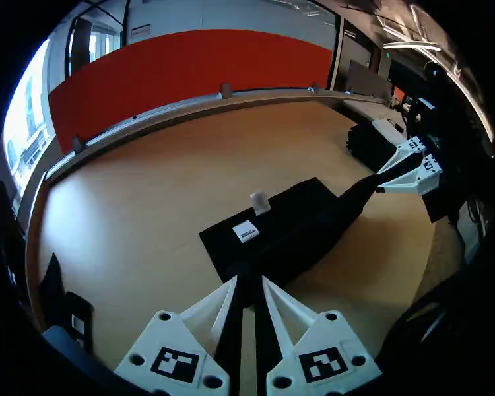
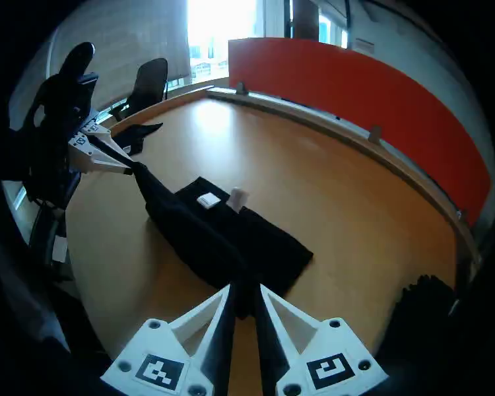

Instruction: Fold towel

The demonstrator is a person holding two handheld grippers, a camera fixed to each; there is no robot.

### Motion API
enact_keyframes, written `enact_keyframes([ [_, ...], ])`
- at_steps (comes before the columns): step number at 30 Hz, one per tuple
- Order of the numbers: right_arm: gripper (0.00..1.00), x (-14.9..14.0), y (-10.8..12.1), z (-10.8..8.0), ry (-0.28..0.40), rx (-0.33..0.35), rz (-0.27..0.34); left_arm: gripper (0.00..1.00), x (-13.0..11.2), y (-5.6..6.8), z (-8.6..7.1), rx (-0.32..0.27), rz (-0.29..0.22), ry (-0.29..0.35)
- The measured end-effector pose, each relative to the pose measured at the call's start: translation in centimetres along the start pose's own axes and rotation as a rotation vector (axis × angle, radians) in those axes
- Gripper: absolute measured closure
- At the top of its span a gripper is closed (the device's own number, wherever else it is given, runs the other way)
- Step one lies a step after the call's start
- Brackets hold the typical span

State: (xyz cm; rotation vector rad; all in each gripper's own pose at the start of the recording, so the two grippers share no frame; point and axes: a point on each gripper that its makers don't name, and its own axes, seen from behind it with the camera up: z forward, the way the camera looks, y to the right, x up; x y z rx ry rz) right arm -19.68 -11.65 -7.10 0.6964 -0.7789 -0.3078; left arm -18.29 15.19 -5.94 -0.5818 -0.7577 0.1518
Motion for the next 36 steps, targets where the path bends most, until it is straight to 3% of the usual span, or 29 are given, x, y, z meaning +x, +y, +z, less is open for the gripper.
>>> enact_keyframes([
  [20, 0.82, -0.6, 2.9, 3.7, -0.049, -0.029, 0.051, 0.9, 0.2, -2.0, 4.7, 0.024, 0.024, -0.025],
  [36, 0.79, -1.8, 4.3, 6.0, -0.1, -0.049, 0.072, 0.9, -1.0, -2.6, 7.5, 0.027, 0.047, -0.041],
])
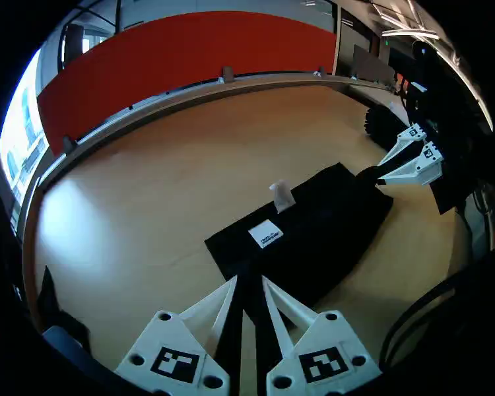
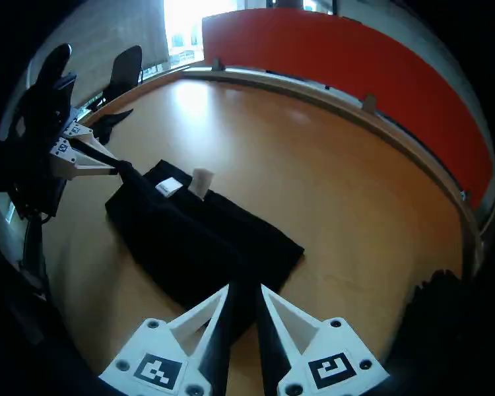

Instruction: Fold towel

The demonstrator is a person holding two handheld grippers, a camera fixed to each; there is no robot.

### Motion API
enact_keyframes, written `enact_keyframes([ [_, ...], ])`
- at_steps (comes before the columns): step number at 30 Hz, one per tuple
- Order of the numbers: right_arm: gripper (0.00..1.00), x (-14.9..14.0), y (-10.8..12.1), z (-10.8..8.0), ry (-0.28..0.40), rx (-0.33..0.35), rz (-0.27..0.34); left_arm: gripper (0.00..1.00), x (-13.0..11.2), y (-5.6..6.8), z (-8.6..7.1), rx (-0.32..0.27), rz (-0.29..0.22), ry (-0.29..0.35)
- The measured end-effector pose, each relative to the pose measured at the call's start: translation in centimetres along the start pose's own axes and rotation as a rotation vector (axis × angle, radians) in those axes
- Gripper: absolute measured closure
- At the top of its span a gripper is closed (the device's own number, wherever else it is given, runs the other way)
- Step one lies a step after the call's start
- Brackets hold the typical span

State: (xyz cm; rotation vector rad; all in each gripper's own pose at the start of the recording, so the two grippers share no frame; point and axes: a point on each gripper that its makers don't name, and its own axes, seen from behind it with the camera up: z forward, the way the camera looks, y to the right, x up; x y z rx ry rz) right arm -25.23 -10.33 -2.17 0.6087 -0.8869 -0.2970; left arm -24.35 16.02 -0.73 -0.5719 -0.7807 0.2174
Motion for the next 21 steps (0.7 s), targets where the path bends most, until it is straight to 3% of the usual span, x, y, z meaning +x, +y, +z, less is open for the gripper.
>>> enact_keyframes([
  [11, 0.56, -0.2, 1.5, 1.1, -0.005, -0.064, 0.007, 0.87, -0.2, -0.9, 1.6, 0.02, 0.011, 0.005],
  [15, 0.55, 0.0, 2.3, 1.4, -0.005, -0.093, 0.002, 0.83, -0.2, -1.4, 2.0, 0.037, 0.027, 0.003],
  [21, 0.41, 0.2, 3.4, 1.8, -0.001, -0.118, 0.009, 0.76, -0.1, -2.0, 2.3, 0.058, 0.041, 0.001],
])
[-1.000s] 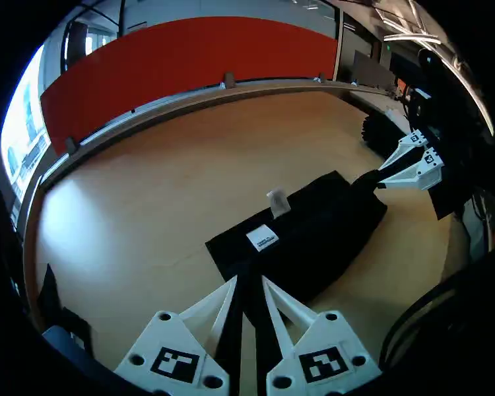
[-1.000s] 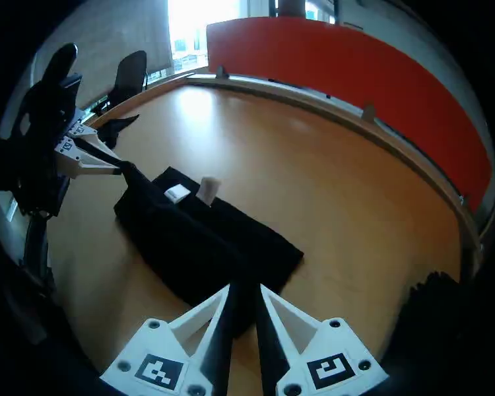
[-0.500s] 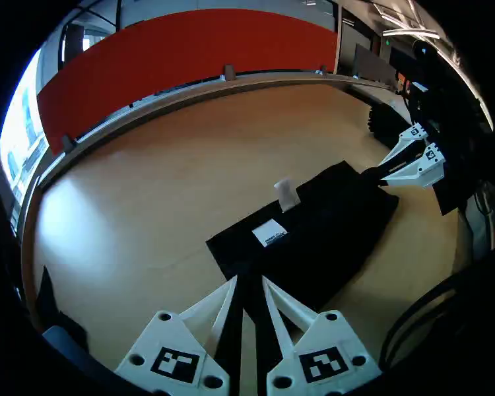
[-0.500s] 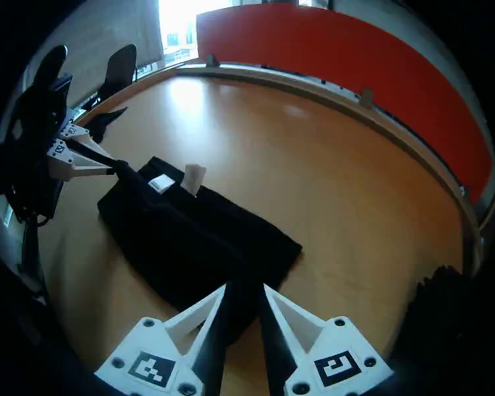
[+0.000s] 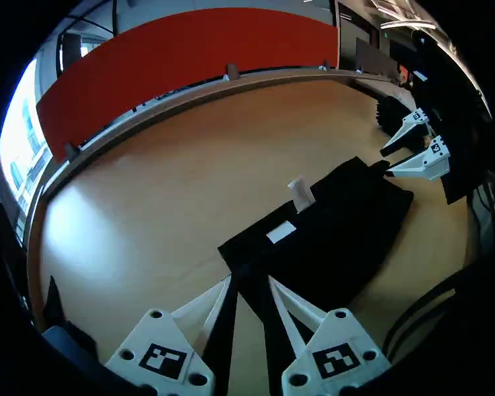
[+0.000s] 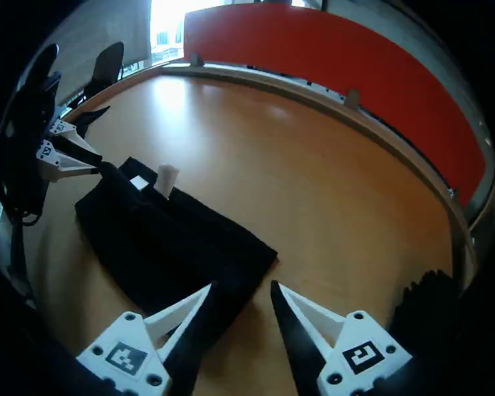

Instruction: Fold towel

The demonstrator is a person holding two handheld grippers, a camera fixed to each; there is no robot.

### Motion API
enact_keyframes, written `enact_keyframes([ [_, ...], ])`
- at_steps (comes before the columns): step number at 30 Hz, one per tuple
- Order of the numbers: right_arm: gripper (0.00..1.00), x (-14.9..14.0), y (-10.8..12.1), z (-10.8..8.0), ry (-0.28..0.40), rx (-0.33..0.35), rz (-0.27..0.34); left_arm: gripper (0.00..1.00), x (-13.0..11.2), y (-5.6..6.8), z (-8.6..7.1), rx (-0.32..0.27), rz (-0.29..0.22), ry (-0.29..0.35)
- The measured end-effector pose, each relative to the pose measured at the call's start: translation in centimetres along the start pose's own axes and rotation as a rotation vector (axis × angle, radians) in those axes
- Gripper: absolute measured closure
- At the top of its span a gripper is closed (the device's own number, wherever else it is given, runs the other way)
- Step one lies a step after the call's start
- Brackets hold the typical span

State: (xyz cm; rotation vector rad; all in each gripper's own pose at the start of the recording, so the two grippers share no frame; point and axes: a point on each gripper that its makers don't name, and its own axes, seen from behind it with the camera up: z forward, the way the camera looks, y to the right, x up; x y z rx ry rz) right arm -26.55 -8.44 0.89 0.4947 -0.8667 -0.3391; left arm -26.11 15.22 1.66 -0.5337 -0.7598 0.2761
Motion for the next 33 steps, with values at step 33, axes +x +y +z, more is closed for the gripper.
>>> enact_keyframes([
  [33, 0.0, 0.2, 1.3, -0.8, 0.037, -0.045, 0.039, 0.59, 1.2, -0.5, -0.9, 0.021, -0.042, 0.034],
])
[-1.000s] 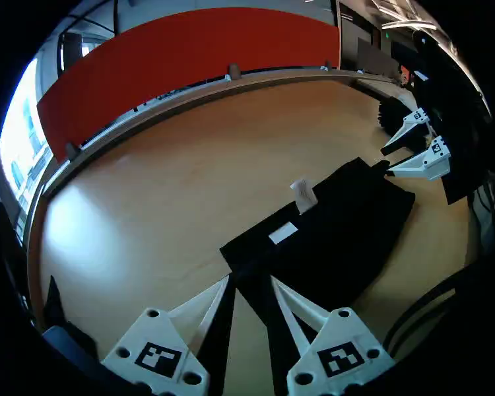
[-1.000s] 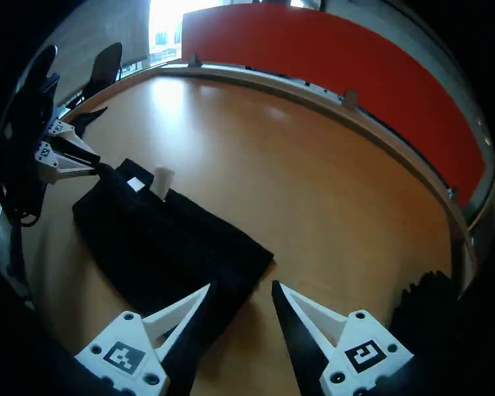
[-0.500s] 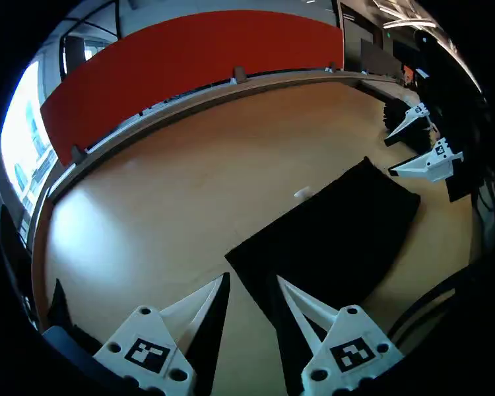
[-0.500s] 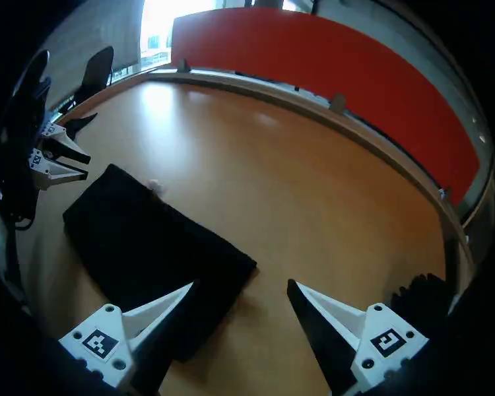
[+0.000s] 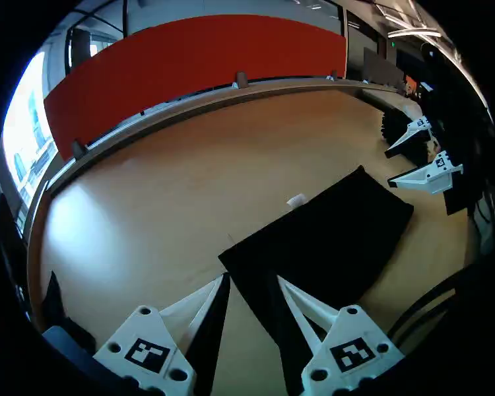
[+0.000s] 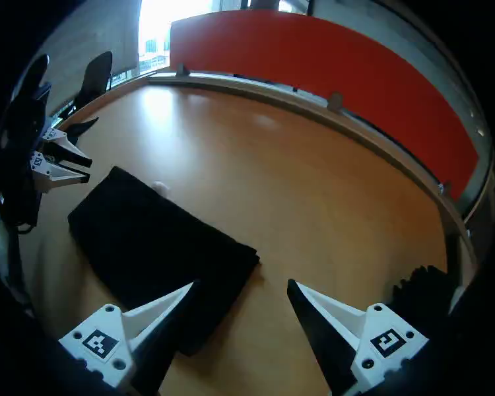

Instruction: Fold towel

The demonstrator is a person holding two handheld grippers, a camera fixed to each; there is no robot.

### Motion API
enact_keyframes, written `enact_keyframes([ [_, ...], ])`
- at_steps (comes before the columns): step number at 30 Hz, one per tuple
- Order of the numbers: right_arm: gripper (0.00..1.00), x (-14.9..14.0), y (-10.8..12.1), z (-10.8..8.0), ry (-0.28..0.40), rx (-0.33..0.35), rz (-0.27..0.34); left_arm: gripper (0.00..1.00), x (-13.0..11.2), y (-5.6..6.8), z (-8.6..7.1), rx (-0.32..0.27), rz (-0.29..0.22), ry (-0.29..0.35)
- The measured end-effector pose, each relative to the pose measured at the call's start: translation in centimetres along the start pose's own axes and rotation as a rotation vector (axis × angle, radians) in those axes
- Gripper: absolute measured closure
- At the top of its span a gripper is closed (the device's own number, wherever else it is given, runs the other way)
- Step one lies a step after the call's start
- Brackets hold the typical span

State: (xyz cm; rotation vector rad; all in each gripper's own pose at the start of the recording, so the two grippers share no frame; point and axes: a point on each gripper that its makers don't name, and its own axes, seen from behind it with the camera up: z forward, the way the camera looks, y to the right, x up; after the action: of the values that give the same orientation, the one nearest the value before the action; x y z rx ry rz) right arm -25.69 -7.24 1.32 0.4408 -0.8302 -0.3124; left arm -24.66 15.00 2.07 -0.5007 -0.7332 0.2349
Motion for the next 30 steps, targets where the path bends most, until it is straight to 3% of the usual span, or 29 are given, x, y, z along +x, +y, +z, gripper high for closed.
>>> enact_keyframes([
  [11, 0.0, -0.7, 0.0, -0.5, -0.002, -0.001, 0.002, 0.6, -0.1, -0.6, -0.6, 0.022, -0.008, 0.013],
  [26, 0.0, -1.0, -0.6, -1.3, 0.01, 0.006, -0.001, 0.59, -0.5, 0.7, -1.7, -0.013, -0.027, 0.018],
  [30, 0.0, -1.2, -0.8, -1.4, 0.008, 0.007, 0.001, 0.65, -0.7, 0.0, -2.2, 0.024, -0.039, 0.027],
])
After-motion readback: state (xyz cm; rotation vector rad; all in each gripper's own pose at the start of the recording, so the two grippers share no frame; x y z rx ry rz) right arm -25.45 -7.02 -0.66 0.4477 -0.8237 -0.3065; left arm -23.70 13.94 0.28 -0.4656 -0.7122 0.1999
